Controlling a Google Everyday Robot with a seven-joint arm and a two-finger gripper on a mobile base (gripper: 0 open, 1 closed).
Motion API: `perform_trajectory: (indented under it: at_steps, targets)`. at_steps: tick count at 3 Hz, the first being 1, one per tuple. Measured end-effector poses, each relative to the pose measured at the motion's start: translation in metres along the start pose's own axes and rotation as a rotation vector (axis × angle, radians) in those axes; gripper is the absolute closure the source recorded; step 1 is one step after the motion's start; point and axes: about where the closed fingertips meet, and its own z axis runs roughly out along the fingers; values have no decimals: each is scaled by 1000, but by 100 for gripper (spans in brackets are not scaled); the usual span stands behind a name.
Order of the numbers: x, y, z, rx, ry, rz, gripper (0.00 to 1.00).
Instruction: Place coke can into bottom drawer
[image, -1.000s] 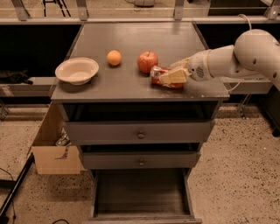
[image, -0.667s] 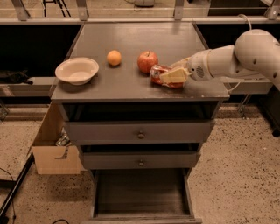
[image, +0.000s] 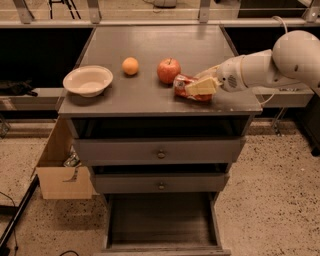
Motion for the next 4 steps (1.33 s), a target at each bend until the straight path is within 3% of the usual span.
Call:
perform_trajectory:
  at_steps: [2, 3, 4]
  targets:
    - [14, 35, -88, 38, 1, -30, 100]
    - [39, 70, -130, 54, -26, 3, 100]
    - [81, 128, -164, 38, -56, 74, 100]
